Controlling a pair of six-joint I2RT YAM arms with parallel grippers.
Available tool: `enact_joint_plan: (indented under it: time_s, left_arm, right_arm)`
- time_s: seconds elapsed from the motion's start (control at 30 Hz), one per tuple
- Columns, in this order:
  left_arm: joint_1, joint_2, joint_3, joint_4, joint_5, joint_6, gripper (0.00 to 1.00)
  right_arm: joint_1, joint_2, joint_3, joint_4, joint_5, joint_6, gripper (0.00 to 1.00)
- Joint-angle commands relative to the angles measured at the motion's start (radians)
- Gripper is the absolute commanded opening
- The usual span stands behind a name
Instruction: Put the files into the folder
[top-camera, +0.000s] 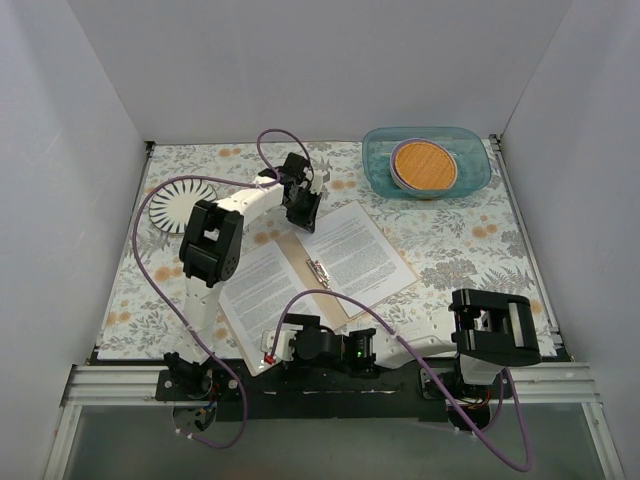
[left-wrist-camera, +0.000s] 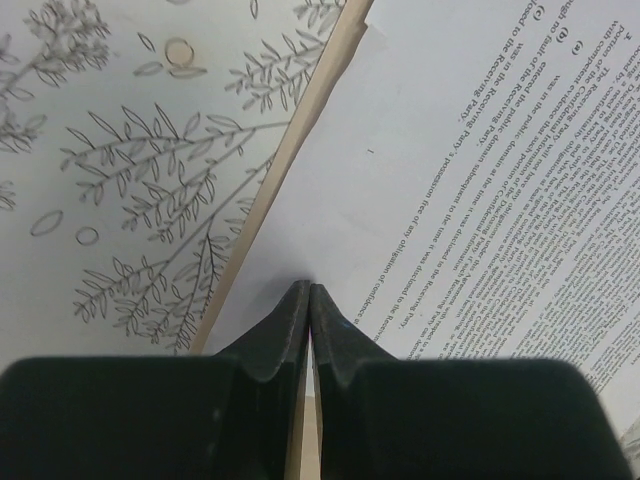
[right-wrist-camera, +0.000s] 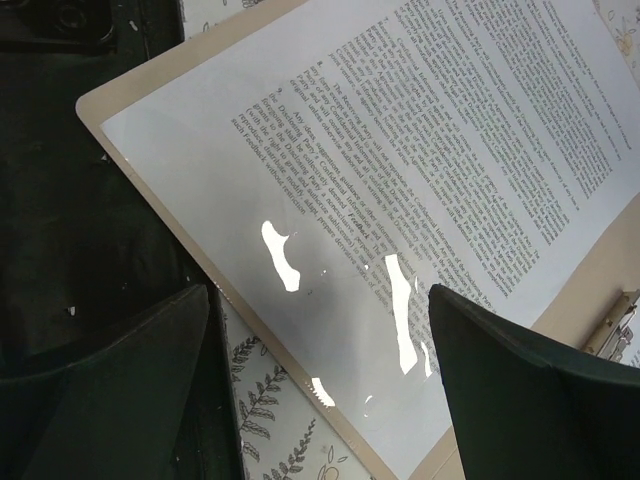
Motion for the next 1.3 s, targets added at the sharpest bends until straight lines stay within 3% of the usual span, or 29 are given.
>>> enact_joint_plan:
  time_s: [0.0, 0.33, 0.57, 0.7, 0.9, 1.0, 1.03, 1.13, 1.27]
  left_arm:
    - [-0.023, -0.025, -0.136, -0.055, -0.049, 0.014, 0.03]
    - [-0.032, -0.025, -0.154, -0.053, -0.061, 0.012, 0.03]
    - [-0.032, -0.019, -0.145, -0.062, -0.053, 0.014, 0.02]
    - [-0.032, -0.022, -0.142, -0.070, -0.050, 0.020, 0.02]
    - [-0.032, -0.013, -0.128, -0.085, -0.044, 0.029, 0.01]
    - [-0.032, -0.010, -0.119, -0.094, -0.044, 0.035, 0.01]
    - [-0.032, -0.010, -0.117, -0.096, -0.044, 0.037, 0.01]
    - [-0.032, -0.008, -0.105, -0.113, -0.038, 0.043, 0.00]
    - [-0.032, -0.011, -0.065, -0.142, -0.035, 0.055, 0.00]
  right_arm:
    - [0.024, -0.011, 0.032, -0.010, -0.019, 0.021, 0.98]
    - [0.074, 0.025, 0.026, -0.066, -0.047, 0.023, 0.99]
    - [0.070, 0.096, 0.009, -0.010, 0.093, -0.023, 0.98]
    - [0.052, 0.145, 0.007, 0.050, 0.154, -0.038, 0.91]
    - [0.043, 0.189, 0.007, 0.125, 0.278, -0.092, 0.68]
    - [0.043, 0.188, 0.012, 0.160, 0.349, -0.110, 0.46]
    - [0.043, 0.174, 0.015, 0.171, 0.367, -0.111, 0.29]
    - [0.040, 0.145, 0.024, 0.219, 0.403, -0.126, 0.07]
    - [0.023, 0.114, 0.041, 0.224, 0.430, -0.114, 0.05]
